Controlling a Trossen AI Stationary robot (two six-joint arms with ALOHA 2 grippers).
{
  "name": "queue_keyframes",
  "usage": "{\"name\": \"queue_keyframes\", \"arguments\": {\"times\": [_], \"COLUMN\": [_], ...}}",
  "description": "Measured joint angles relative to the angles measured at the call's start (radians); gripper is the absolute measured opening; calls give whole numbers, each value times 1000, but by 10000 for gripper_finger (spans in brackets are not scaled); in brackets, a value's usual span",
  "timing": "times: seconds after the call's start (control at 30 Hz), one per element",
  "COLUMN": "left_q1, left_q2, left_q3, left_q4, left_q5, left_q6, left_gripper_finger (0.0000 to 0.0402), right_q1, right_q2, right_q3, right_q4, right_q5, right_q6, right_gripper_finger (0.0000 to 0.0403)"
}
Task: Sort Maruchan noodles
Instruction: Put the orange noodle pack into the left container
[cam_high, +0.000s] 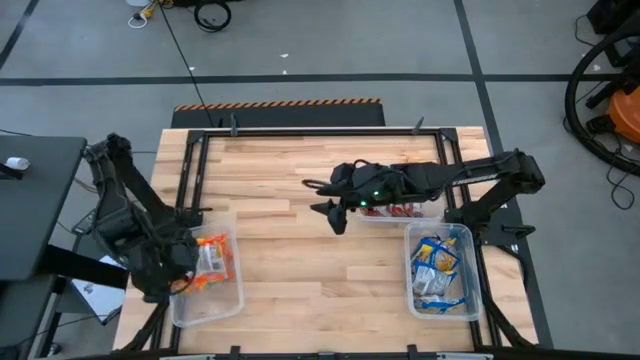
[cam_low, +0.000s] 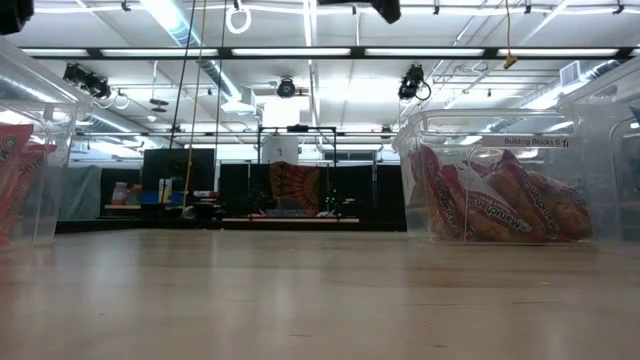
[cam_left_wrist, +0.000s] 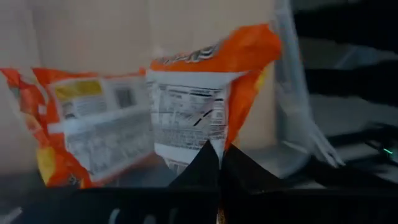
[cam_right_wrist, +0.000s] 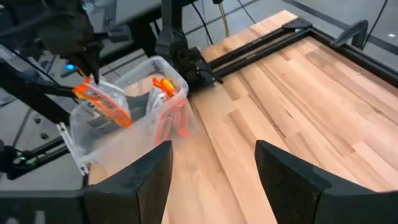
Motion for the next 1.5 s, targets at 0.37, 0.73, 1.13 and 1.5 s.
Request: {"name": "queue_keyframes", "arguments": {"times": [0.37, 0.73, 1.13, 1.5], "left_q1": [19, 130, 267, 282], "left_q2": [0, 0, -2, -1], "left_q3": [-255, -370, -371, -354], "left_q4": [187, 235, 190, 182], "left_q5": [59, 20, 31, 89], "left_q6": [4, -34, 31, 6], "left_gripper_finger": [7, 9, 11, 74], "right_q1": [-3, -20, -20, -45], "right_q2": [56, 25, 25, 25], "right_q3": [0, 0, 0, 0], "right_q4": [166, 236, 251, 251], "right_q5": [-35, -25, -27, -17], "right_q6": [72, 9, 86, 87], "right_gripper_finger": [233, 233, 233, 233]}}
